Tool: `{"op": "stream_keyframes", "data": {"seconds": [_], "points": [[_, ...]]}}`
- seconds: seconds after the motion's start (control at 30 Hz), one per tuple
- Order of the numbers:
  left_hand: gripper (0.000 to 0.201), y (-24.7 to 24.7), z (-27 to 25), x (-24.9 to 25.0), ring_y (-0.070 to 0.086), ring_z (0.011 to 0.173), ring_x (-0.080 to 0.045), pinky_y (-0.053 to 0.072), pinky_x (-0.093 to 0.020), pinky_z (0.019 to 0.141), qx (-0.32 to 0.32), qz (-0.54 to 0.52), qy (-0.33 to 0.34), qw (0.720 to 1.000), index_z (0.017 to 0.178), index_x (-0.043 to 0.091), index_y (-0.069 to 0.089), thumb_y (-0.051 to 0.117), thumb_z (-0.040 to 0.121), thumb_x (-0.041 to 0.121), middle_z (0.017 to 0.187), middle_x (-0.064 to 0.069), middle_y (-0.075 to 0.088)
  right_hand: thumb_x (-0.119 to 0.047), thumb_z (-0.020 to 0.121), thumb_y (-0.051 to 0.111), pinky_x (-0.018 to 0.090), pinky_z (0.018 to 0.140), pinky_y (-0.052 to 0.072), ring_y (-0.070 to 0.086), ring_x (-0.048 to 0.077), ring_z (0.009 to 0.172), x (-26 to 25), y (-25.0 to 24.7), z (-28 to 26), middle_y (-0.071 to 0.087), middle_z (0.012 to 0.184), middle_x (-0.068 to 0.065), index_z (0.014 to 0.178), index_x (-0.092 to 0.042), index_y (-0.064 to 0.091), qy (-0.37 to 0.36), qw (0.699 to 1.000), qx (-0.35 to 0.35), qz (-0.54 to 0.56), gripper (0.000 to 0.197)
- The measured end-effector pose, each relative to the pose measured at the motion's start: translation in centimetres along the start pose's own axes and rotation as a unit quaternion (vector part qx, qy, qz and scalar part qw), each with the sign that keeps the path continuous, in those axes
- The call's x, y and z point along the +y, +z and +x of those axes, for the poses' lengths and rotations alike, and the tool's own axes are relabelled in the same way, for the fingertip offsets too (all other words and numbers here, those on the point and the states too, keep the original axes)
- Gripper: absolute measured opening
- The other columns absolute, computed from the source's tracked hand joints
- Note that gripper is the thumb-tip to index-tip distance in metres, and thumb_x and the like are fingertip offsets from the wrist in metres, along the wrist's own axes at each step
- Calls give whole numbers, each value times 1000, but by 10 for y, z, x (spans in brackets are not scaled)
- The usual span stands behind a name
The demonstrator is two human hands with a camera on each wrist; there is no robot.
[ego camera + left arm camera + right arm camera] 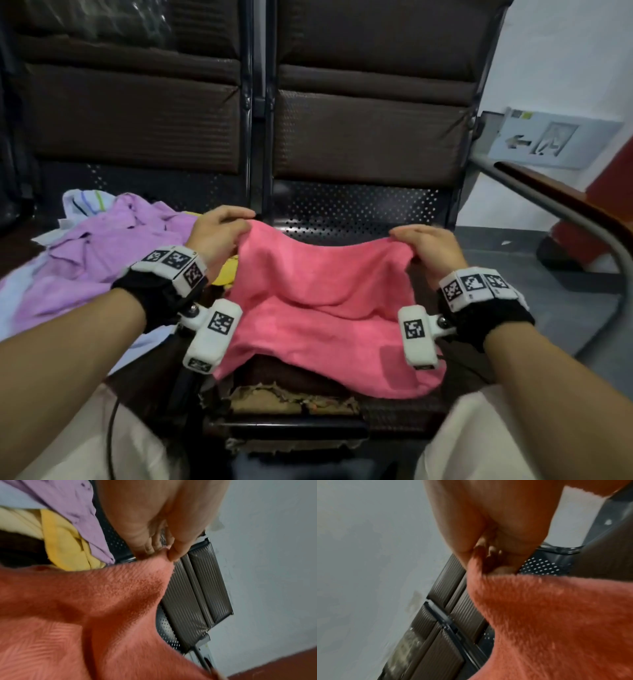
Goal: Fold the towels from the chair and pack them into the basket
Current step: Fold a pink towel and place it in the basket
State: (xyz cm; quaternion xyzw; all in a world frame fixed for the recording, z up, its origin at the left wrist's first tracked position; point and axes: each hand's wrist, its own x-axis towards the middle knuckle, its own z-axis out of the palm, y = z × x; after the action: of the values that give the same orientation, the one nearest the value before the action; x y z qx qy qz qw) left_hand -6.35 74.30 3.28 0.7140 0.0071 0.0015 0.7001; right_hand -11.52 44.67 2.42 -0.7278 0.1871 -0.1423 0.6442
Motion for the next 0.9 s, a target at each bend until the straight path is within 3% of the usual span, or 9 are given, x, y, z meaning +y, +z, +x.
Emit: {"op": "stream_keyframes", "data": {"seconds": [0.07, 0.2, 0.3, 0.4, 0.47, 0.57, 0.67, 0.73, 0.9], "points": [[18, 3, -5, -3, 50, 65, -13, 43, -23, 59, -33, -8, 0, 999, 97, 9, 64, 55, 87, -3, 74, -4, 56, -9, 82, 68, 23, 51, 52, 57, 11, 50, -6, 12, -7, 62, 56, 1, 79, -9, 71, 11, 993, -113, 40, 5], [18, 9, -12, -9, 54, 70, -14, 47, -18, 57, -79, 1, -17, 997, 104, 3, 64, 59, 87, -1, 77, -5, 60, -4, 72, 73, 23, 68, 58, 66, 21, 75, -2, 23, -13, 69, 82, 15, 88, -5, 71, 37, 959, -278, 40, 16], [19, 14, -15, -14, 56, 66, -12, 50, -15, 51, -93, -3, -37, 995, 104, 3, 65, 60, 87, 0, 77, -4, 61, 12, 76, 65, 20, 73, 55, 69, 15, 80, 12, 27, -10, 73, 88, 11, 101, 1, 66, -31, 941, -299, -155, 27], [20, 20, -13, -15, 56, 67, -12, 50, -15, 51, -102, -1, -63, 993, 108, 1, 64, 58, 89, 3, 82, -7, 62, -8, 78, 70, 11, 66, 44, 64, 3, 69, 13, 31, -11, 72, 78, -4, 90, -18, 72, -205, 833, -245, -451, 15], [22, 24, -13, -16, 57, 71, -14, 53, -15, 56, -119, 0, -79, 990, 110, 1, 63, 54, 91, 1, 87, -10, 63, -16, 78, 71, 17, 68, 40, 55, 0, 68, 6, 38, -18, 68, 81, -4, 86, -21, 73, -294, 801, -248, -459, 9], [19, 27, -16, -18, 59, 79, -18, 55, -19, 62, -153, 5, -65, 986, 107, 2, 64, 54, 91, 1, 95, -14, 65, -26, 76, 67, 22, 77, 46, 60, 9, 81, -4, 52, -31, 65, 87, -2, 79, -19, 69, -343, 836, -281, -322, 8], [14, 28, -21, -18, 60, 84, -21, 55, -22, 66, -178, 13, -42, 983, 99, 9, 67, 58, 89, 4, 102, -19, 65, -25, 78, 71, 26, 64, 48, 58, 7, 66, -6, 62, -39, 64, 70, -3, 76, -16, 66, -237, 906, -286, -205, 10], [14, 29, -24, -17, 62, 85, -21, 56, -22, 66, -192, 14, -34, 981, 97, 10, 68, 61, 87, 4, 103, -19, 67, -23, 78, 75, 29, 59, 45, 55, 8, 61, 0, 65, -40, 63, 65, -3, 74, -16, 66, -215, 912, -280, -208, 12], [13, 30, -29, -15, 66, 84, -21, 57, -30, 76, -212, 8, -36, 977, 94, 9, 68, 63, 85, 1, 95, -14, 71, -34, 74, 78, 17, 47, 39, 52, -1, 51, 8, 69, -35, 62, 58, -8, 71, -21, 69, -215, 920, -254, -207, 15]]}}
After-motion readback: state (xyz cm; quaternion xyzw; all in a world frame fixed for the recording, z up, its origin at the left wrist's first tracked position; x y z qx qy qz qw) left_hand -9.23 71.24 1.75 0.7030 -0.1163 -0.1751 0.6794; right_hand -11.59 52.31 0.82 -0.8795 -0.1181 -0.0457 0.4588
